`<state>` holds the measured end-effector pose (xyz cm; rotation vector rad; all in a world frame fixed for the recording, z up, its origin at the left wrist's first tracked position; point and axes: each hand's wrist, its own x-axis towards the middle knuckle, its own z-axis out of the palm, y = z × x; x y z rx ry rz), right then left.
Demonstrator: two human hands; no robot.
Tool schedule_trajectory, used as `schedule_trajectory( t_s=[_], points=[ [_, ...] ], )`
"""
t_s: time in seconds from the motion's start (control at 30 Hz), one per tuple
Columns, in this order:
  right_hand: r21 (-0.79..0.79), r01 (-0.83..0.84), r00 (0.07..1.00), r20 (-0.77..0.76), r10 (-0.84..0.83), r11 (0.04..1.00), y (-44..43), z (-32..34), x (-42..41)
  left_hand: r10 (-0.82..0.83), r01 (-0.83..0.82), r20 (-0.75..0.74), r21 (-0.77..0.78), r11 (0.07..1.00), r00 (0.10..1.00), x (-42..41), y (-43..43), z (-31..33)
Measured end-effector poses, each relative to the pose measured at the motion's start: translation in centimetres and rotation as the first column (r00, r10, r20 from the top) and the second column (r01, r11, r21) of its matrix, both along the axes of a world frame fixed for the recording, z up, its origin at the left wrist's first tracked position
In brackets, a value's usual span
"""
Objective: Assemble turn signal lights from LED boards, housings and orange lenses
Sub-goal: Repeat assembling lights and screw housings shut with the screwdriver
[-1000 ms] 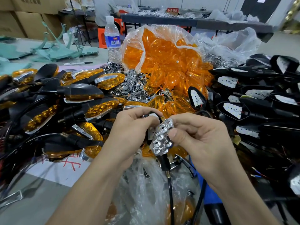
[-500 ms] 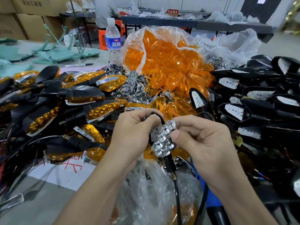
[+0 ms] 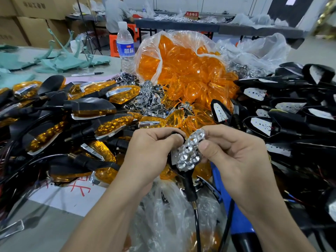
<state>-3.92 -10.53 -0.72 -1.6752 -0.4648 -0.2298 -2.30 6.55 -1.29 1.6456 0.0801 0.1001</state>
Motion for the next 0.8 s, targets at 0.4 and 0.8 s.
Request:
schedule_trajectory(
  t_s=[0.4,0.8],
  points=[
    [0.131,0.185,0.955,-0.258,-0.147,0.974,-1.8,0.6,0.4,-0.076,0.068,-0.073,-0.116,0.991,0.994,0.1,0.3,0.2],
    [-0.575,0.319,0.907,-0.045,-0.418,0.754,1.7,1.0,-2.2,0.001,-0.008,-0.054,-0.122,0.993,0.999,-0.1,0.5,0.6]
  ],
)
